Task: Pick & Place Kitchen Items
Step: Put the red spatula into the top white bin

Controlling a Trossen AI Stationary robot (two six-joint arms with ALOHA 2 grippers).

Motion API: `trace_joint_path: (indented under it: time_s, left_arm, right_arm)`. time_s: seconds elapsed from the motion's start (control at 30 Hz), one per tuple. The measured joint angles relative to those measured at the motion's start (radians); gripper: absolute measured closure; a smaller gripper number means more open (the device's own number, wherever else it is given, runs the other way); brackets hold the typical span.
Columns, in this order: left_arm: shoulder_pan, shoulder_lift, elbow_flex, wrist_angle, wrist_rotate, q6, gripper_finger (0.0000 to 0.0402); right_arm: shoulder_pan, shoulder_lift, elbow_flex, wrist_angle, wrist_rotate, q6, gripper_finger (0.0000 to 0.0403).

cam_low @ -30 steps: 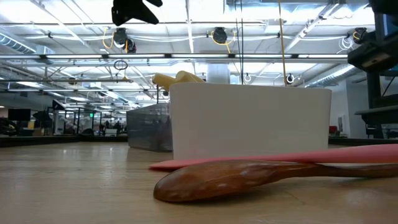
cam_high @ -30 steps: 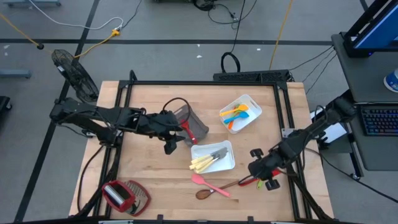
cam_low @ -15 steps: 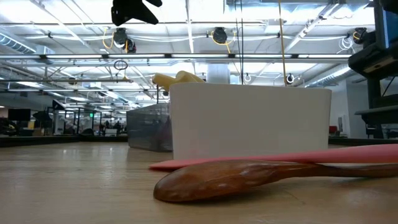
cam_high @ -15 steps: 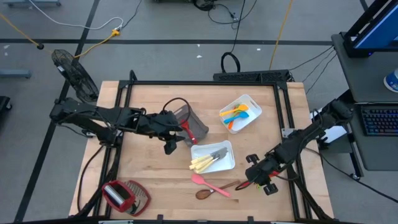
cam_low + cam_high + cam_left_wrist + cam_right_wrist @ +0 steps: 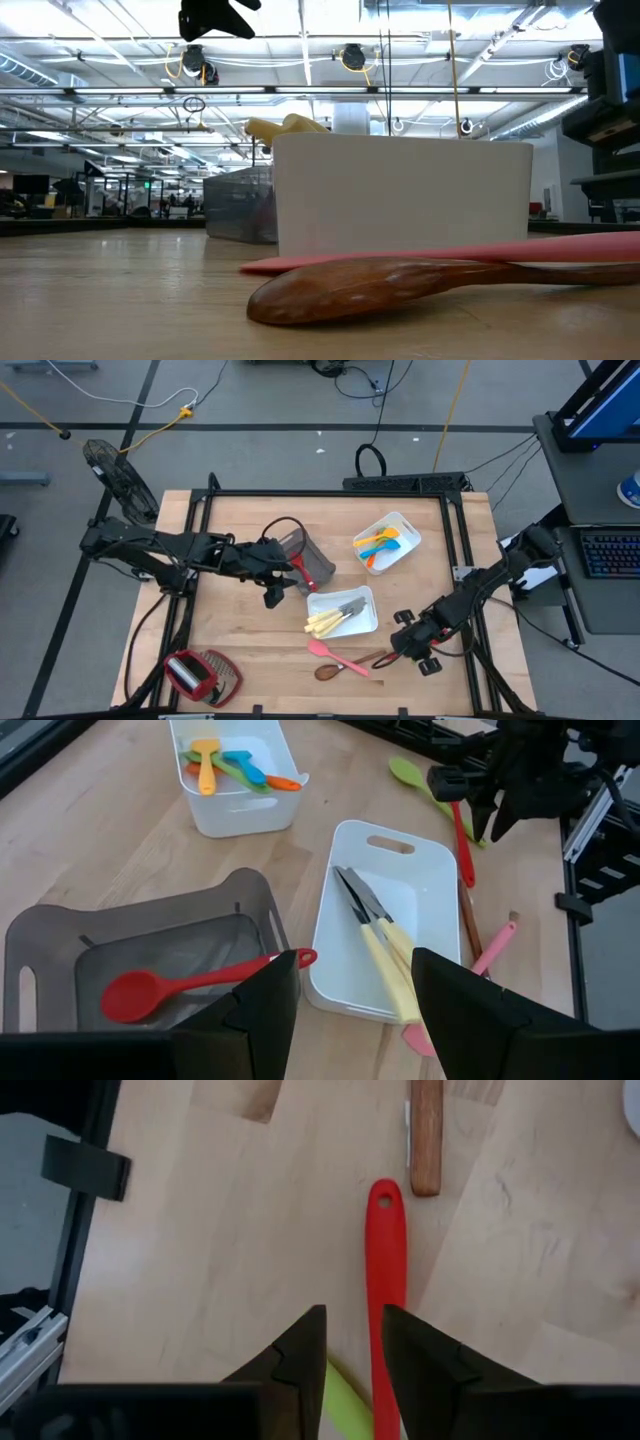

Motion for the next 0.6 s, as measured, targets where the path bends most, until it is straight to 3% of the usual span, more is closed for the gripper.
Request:
trace_joint_path:
  time_s: [0.4, 0.6]
  left_arm:
    - [0.0, 0.0, 0.0, -0.002, 0.0, 0.0, 0.0199]
    - [0.0, 0.0, 0.0, -0.003, 0.0, 0.0, 0.0199]
  right_arm:
    - [0.0, -0.001, -0.001, 0.021, 0.001, 0.0, 0.0216]
    - [0.0, -0.001, -0.037, 0.025, 0.0, 0.001, 0.02]
